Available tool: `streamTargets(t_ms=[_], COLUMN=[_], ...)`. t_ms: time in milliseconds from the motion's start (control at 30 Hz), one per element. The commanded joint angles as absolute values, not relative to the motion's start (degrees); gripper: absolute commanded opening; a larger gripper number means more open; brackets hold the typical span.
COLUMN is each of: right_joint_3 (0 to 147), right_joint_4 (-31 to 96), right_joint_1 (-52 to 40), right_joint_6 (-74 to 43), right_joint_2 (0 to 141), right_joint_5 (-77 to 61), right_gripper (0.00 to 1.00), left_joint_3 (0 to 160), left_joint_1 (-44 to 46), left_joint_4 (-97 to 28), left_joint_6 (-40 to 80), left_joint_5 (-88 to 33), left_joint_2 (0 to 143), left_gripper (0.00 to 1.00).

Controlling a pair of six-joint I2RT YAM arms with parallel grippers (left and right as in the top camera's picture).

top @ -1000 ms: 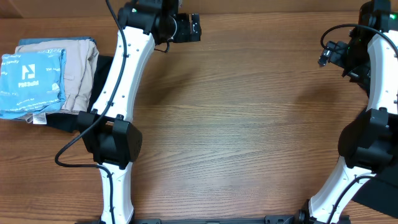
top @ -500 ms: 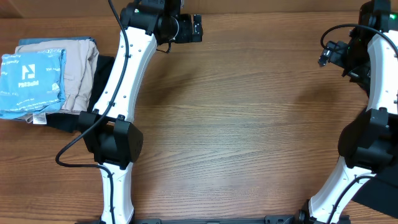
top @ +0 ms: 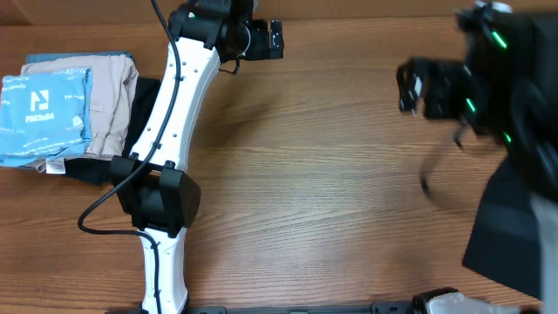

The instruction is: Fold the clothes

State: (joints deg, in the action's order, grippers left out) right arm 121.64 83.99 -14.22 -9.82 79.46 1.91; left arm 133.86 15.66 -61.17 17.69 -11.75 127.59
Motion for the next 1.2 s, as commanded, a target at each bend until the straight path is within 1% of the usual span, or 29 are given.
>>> streamTargets(t_ms=[0, 133, 200, 267, 400, 467, 500, 533, 700, 800, 867, 1000, 1167], right_joint_3=[122.21, 118.48, 110.65, 101.03, 80.40, 69.87, 63.31, 55.07, 29.19, 17.78, 12.88, 7.94, 6.02], right_joint_4=[83.35, 81.93, 81.34, 77.82, 70.46, 64.25, 59.37, 51.92, 21.39, 9.39, 2.81, -1.83, -2.15], right_joint_1=[-16.82, -16.80, -16.75, -16.29, -14.61, -14.17, -14.04, -13.96, -12.97, -12.38, -12.38, -12.27, -12.12], right_joint_6=[-8.84, -8.78, -8.82, -8.84, -9.08, -9.02, -9.04, -9.04, -9.04, -10.68, -10.76, -10.76, -10.72], right_joint_2=[67.57, 52.25, 40.82, 30.46, 14.48, 8.62, 5.72, 2.83, 0.64, 0.47, 0.23, 0.23, 0.23], right_joint_5=[1.37, 0.82, 0.78, 0.75, 0.75, 0.78, 0.75, 0.73, 0.34, -0.32, -0.58, -0.73, -0.54], right_gripper=[1.00, 1.00, 1.00, 1.00, 1.00, 1.00, 1.00, 1.00, 1.00, 1.00, 1.00, 1.00, 1.00], left_joint_3=[134.41, 134.41, 134.41, 134.41, 134.41, 134.41, 134.41, 134.41, 134.41, 134.41, 134.41, 134.41, 134.41], left_joint_1=[15.75, 15.75, 15.73, 15.75, 15.75, 15.75, 15.75, 15.73, 15.73, 15.75, 15.75, 15.75, 15.75], left_joint_4=[-61.06, -61.06, -61.06, -61.06, -61.06, -61.06, -61.06, -61.06, -61.06, -61.06, -61.06, -61.06, -61.06], left_joint_6=[18.02, 18.02, 18.02, 18.02, 18.02, 18.02, 18.02, 18.02, 18.02, 18.02, 18.02, 18.02, 18.02], left_joint_5=[-11.42, -11.42, -11.42, -11.42, -11.42, -11.42, -11.42, -11.40, -11.42, -11.42, -11.42, -11.42, -11.42], left_joint_2=[126.98, 126.98, 126.98, 126.98, 126.98, 126.98, 126.98, 126.98, 126.98, 126.98, 126.98, 126.98, 126.98], left_gripper=[1.00, 1.00, 1.00, 1.00, 1.00, 1.00, 1.00, 1.00, 1.00, 1.00, 1.00, 1.00, 1.00])
